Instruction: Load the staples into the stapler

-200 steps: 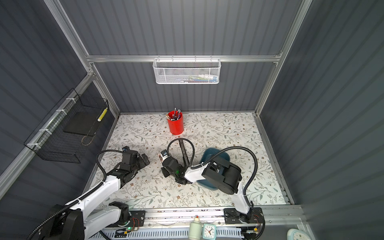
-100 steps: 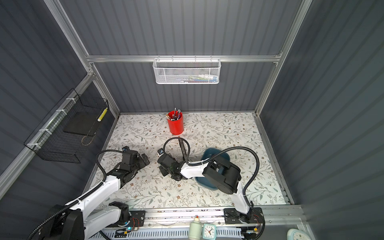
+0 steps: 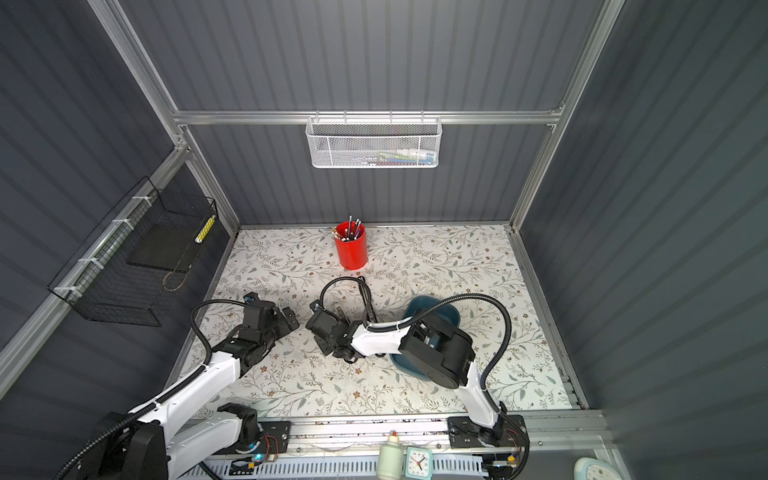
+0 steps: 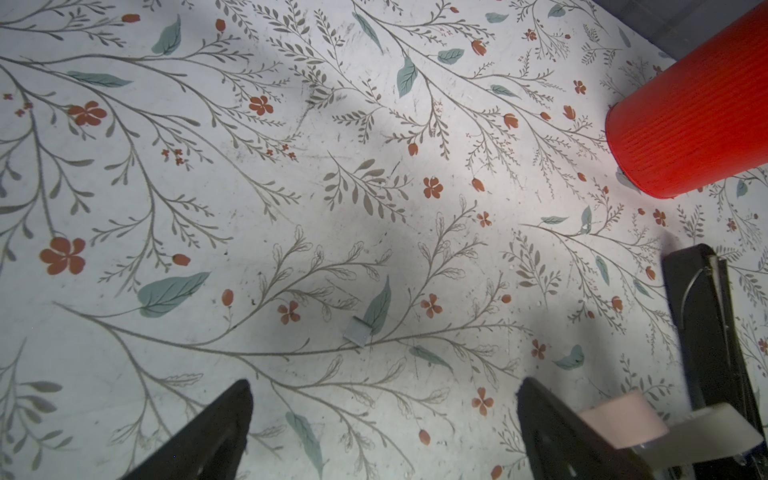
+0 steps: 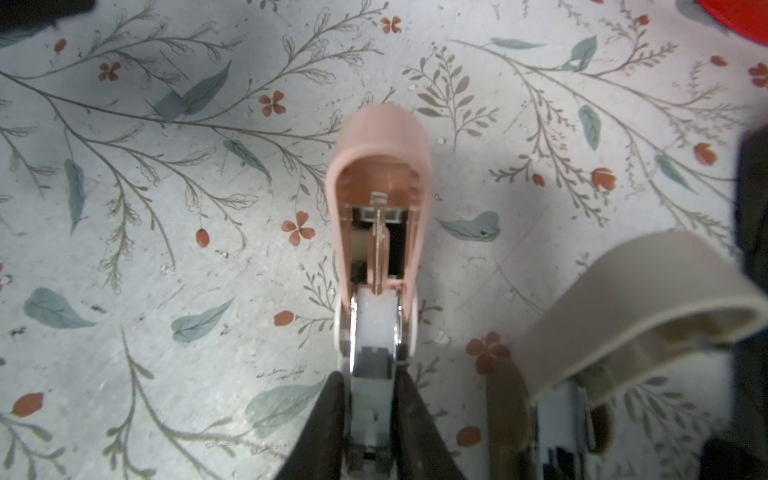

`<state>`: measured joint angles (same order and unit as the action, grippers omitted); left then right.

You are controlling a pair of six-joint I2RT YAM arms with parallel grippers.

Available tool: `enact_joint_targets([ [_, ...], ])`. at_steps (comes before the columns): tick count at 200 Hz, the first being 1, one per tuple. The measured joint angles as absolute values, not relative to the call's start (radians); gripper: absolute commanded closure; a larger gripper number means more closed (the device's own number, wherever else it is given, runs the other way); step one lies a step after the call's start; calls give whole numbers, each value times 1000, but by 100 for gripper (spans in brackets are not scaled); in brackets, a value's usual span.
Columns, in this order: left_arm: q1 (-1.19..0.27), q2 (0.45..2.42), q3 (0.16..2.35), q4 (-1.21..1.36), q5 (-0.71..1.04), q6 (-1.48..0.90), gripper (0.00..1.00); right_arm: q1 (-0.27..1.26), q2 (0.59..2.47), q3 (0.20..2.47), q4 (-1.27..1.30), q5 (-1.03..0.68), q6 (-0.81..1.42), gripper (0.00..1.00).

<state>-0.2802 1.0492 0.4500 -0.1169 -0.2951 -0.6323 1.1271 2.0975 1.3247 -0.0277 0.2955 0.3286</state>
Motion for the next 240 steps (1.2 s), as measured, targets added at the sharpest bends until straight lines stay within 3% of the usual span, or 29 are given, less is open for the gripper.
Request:
enact_joint_targets([
  [34, -280, 1049, 450, -120, -295, -632, 0, 1134, 2092, 1320, -38, 304, 331, 63],
  [60, -280, 1044, 450, -120, -295, -632, 0, 1135, 2058, 1275, -53, 292, 328, 60],
  [133, -280, 1036, 450, -120, -296, -632, 0, 1102, 1945, 1248, -27, 256, 330, 62],
  [240, -280, 1035, 450, -120, -303, -632, 0, 1058, 2054, 1336, -27, 205, 342, 66],
])
